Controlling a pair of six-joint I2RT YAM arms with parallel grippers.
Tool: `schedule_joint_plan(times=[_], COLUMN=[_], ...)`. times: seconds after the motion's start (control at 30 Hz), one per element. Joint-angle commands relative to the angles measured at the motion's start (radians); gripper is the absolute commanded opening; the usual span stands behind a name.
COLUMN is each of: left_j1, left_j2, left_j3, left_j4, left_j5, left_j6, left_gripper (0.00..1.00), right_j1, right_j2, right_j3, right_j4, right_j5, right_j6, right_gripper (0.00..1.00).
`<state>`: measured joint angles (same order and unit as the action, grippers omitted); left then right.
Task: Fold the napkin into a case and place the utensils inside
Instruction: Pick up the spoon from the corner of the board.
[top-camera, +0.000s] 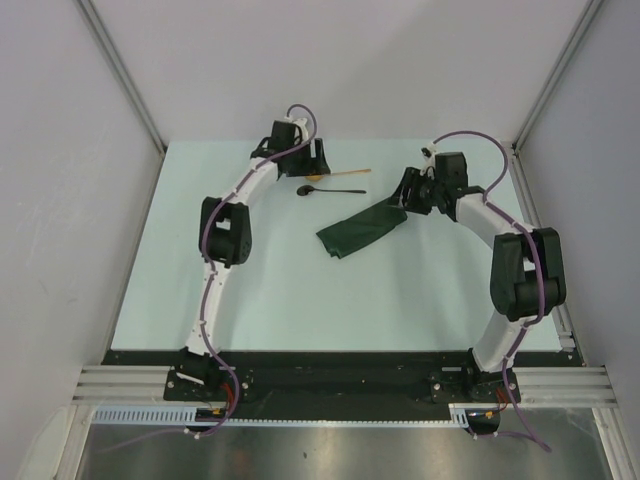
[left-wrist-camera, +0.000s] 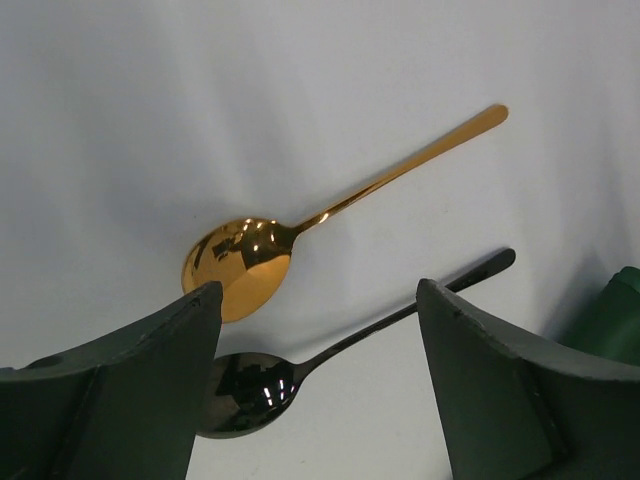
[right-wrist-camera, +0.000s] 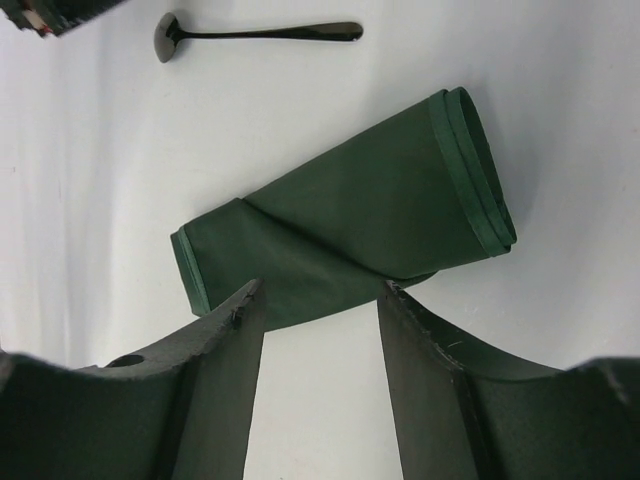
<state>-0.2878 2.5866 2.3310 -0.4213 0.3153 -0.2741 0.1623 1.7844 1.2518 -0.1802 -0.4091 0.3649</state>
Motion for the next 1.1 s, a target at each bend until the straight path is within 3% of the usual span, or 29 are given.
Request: schedule_joint_plan(times=[0.0,0.43,1.07], left_j1=[0.007,-0.031,-0.181], left_j2=[-0.003,-0.206,-0.266], left_j3=[-0.008,-0.346,-0.430], left_j4=[-0.057,-0.024,-0.145], left_j5=[-0.032,-0.149,-0.344], left_j6=[-0.100,-0.067,0.162], left_gripper=[0.83,0.78,0.70], right_j1=[0.002,0.034,0.048], right_j2=[-0.046,-0.063,-0.115], right_j3=[-0.011,-0.034,-0.097], right_j4=[0.059,0.067,0.076], right_j5=[-0.025,-0.019,-0.013], right_j6=[0.005,0.011,0.006], right_gripper=[0.53,0.52,0.52])
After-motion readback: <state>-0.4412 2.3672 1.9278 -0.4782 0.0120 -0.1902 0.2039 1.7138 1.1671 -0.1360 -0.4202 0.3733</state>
